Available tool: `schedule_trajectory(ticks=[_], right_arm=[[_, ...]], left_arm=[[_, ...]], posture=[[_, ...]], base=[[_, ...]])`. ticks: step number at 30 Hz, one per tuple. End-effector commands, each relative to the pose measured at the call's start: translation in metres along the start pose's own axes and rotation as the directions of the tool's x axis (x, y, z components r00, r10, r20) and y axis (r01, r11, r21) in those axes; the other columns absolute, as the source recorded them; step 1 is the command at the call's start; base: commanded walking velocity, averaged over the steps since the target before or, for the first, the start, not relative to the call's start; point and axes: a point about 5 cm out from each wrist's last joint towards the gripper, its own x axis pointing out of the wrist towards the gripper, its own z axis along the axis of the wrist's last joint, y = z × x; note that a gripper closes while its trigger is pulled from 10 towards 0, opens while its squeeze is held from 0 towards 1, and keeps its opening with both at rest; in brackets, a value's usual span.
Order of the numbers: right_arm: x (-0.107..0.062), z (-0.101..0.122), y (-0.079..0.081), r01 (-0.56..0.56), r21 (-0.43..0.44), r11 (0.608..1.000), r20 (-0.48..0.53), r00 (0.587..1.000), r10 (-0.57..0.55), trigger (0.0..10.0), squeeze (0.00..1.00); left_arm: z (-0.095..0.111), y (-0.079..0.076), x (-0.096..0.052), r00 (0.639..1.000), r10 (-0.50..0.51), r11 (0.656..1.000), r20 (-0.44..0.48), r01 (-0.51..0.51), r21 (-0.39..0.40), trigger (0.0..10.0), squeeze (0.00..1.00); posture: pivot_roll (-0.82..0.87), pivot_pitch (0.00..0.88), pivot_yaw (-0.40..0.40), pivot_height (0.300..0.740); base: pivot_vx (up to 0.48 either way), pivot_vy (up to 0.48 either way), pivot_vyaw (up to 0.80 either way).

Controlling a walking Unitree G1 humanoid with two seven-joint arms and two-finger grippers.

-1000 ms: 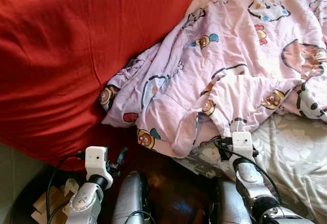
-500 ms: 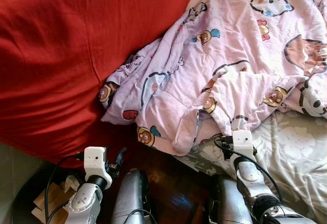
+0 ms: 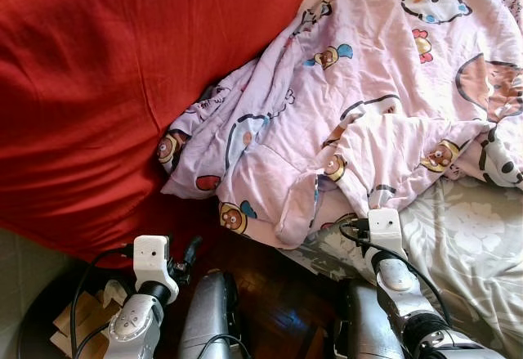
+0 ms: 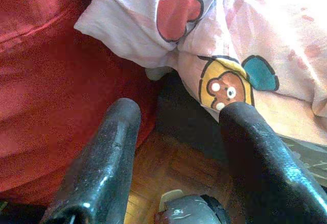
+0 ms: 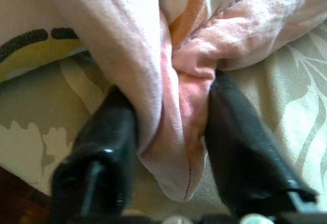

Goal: Clean up the room

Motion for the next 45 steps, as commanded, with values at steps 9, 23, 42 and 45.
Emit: schedule_trajectory(ticks=[9,23,42,45], right_arm=[[-0.004,-0.012,0.002,-0.007,0.001,1.0,-0.042,0.999,0.007,0.0,0.0],[-0.01,-0.024,-0.009,0.038,0.084,0.996,-0.057,0.998,-0.033,0.0,0.0],[-0.019,-0.017,-0.018,0.02,0.281,0.959,0.118,0.991,-0.056,10.0,0.0],[-0.019,-0.016,-0.017,0.008,0.281,0.96,0.127,0.991,-0.046,10.0,0.0]], left_arm=[[-0.006,0.007,-0.005,0.999,0.029,1.0,-0.034,-0.028,0.004,10.0,0.0],[-0.002,0.001,0.006,0.999,0.029,1.0,-0.015,-0.029,-0.009,10.0,0.0],[-0.006,-0.001,0.017,0.999,0.023,1.0,-0.025,-0.024,-0.018,10.0,0.0],[-0.009,0.003,0.018,0.999,0.04,0.999,-0.036,-0.04,-0.012,10.0,0.0]], posture=[[0.11,0.283,0.093,0.598],[0.09,0.241,0.069,0.598],[0.04,0.168,0.054,0.636],[0.03,0.153,0.053,0.651]], base=[[0.0,0.0,0.0],[0.0,0.0,0.0],[0.0,0.0,0.0],[0.0,0.0,0.0]])
